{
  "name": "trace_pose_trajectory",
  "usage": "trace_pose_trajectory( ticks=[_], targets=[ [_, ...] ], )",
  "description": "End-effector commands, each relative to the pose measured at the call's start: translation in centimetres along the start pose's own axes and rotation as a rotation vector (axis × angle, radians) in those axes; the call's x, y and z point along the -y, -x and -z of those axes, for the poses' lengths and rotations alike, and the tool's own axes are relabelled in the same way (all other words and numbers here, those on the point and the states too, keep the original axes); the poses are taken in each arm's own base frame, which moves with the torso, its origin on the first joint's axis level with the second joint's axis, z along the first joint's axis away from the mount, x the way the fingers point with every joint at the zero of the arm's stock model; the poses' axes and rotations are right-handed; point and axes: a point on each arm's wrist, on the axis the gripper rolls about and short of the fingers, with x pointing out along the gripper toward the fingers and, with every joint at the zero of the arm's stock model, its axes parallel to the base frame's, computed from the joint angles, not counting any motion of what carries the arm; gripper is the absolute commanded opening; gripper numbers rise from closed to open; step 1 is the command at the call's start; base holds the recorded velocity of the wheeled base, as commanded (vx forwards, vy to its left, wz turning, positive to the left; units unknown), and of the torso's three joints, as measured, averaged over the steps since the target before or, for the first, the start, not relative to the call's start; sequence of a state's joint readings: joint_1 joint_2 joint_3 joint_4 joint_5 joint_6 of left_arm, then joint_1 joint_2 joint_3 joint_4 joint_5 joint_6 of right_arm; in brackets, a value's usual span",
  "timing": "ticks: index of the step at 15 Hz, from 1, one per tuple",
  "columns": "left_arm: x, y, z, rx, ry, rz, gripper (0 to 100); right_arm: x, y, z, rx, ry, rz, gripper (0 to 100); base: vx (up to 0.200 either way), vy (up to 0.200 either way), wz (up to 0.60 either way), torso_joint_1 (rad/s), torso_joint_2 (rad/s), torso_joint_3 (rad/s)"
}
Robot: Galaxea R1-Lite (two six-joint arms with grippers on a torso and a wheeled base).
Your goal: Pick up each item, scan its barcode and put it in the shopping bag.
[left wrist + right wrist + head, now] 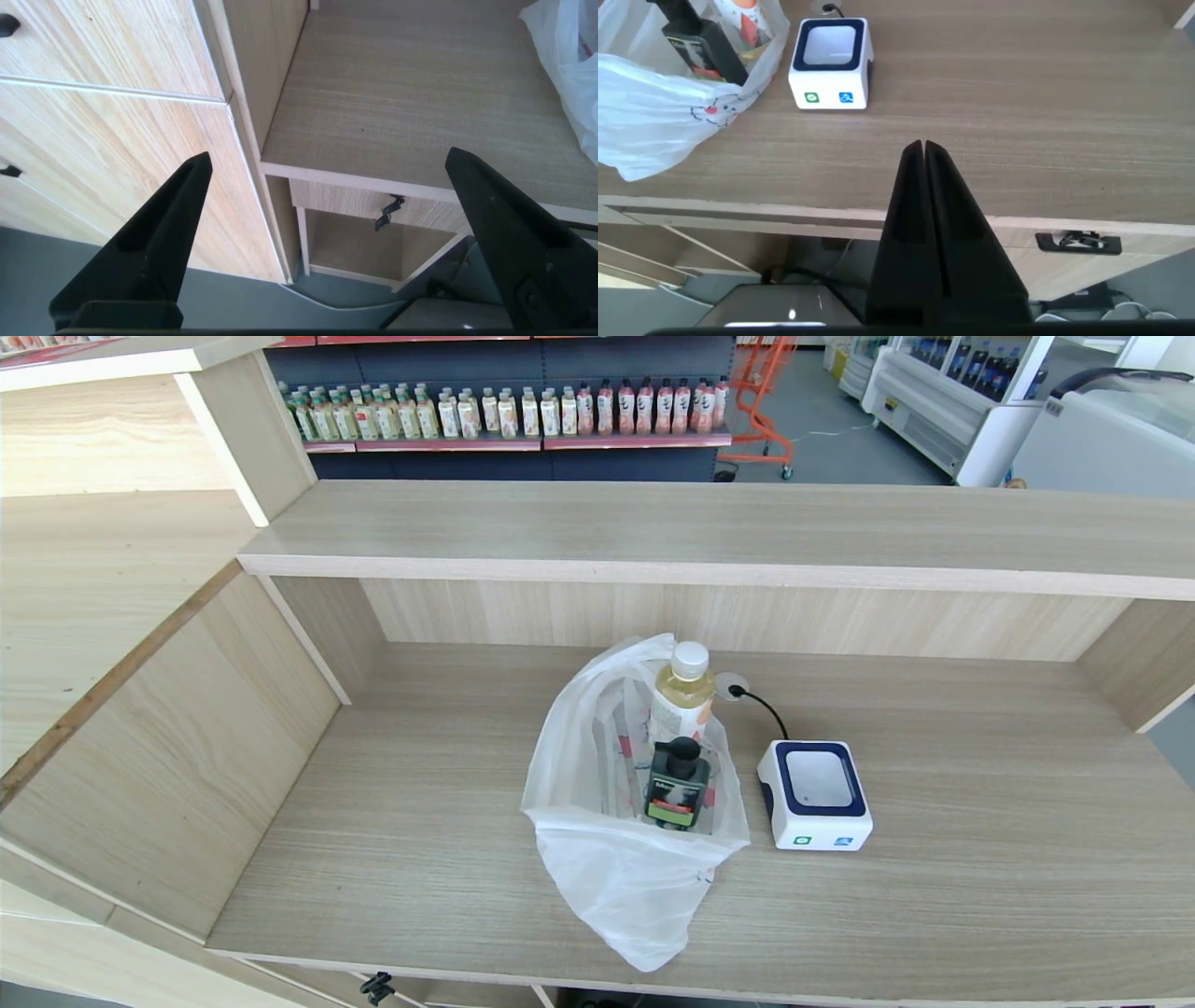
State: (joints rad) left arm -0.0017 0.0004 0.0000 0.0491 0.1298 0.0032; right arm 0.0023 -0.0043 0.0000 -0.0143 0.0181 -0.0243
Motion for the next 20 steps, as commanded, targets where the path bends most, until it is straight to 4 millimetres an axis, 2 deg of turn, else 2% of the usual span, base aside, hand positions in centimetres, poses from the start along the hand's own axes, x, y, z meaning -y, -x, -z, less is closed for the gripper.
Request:
trace_pose_trajectory(
  ticks=[1, 7, 17, 20],
  targets=[
    [0.0, 0.0, 0.0, 0.0, 0.0, 0.001, 100, 0.0, -0.03, -0.02, -0.003, 0.0, -0.001, 0, 0.0, 0.0, 0.0, 0.0, 0.0, 0.0],
    [0.0, -0.01, 0.0, -0.001, 0.0, 0.001, 100, 0.0, -0.03, 0.0, -0.005, 0.002, -0.001, 0, 0.0, 0.0, 0.0, 0.0, 0.0, 0.0],
    [0.0, 0.0, 0.02, -0.001, 0.0, -0.001, 100, 0.0, -0.03, -0.02, -0.003, 0.0, -0.001, 0, 0.0, -0.2, 0.0, 0.006, 0.0, 0.0],
    [0.0, -0.01, 0.01, -0.003, -0.002, 0.001, 100, 0.0, -0.03, -0.02, -0.003, 0.0, -0.001, 0, 0.0, 0.0, 0.0, 0.0, 0.0, 0.0]
  ],
)
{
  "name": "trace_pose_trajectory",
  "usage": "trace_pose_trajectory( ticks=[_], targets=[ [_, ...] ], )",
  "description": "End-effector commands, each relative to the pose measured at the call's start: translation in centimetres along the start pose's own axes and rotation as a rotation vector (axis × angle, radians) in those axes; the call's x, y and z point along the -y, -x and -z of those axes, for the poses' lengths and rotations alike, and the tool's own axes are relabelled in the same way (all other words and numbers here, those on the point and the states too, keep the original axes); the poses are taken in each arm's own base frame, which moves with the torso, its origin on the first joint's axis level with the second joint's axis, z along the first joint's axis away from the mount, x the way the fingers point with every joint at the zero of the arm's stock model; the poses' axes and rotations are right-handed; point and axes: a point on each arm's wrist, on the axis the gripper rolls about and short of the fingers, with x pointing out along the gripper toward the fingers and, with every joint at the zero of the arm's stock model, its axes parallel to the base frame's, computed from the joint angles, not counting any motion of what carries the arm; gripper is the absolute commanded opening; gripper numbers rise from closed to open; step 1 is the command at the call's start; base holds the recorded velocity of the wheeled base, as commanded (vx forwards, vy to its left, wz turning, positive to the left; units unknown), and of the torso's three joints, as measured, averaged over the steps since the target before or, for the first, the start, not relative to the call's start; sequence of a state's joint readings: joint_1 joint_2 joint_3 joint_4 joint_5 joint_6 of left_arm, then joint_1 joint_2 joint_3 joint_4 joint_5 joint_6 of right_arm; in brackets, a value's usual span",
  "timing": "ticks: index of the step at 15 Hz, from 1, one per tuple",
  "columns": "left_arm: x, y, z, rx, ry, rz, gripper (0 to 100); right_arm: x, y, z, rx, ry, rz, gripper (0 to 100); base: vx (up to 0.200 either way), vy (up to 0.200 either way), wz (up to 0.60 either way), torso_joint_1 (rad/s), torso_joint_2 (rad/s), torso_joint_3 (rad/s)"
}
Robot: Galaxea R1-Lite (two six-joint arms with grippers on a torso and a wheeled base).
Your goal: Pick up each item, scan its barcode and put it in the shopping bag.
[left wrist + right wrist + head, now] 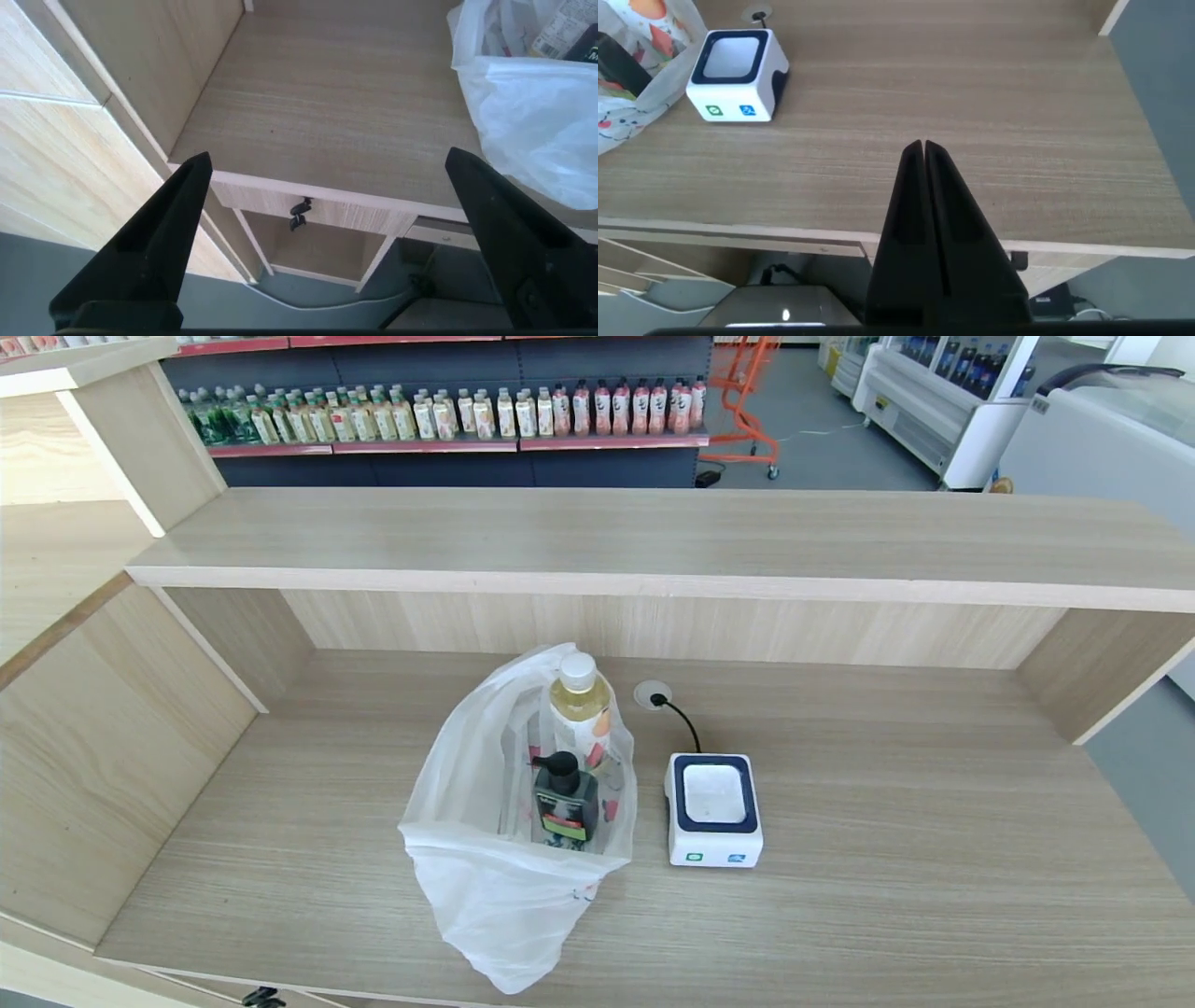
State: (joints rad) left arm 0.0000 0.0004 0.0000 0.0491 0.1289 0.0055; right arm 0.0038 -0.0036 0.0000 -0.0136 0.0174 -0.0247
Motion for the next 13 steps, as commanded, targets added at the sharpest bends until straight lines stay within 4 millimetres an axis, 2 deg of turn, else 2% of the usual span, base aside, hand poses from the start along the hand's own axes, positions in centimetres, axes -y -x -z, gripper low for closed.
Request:
trace_pose_trajectory(
  ticks=[1, 2, 13],
  targets=[
    [0.0, -0.01, 0.0, -0.001, 0.004, 0.002, 100, 0.0, -0.03, -0.03, -0.002, 0.001, 0.0, 0, 0.2, 0.0, 0.0, -0.007, 0.0, -0.002],
    [-0.01, 0.0, 0.0, 0.0, 0.002, 0.0, 100, 0.0, -0.03, -0.03, -0.002, 0.001, 0.0, 0, 0.2, 0.0, 0.0, 0.002, 0.01, -0.002],
    [-0.01, 0.0, 0.0, 0.0, 0.002, 0.0, 100, 0.0, -0.03, -0.01, -0.003, 0.001, 0.0, 0, 0.0, 0.0, 0.0, 0.0, 0.0, 0.0]
  ],
)
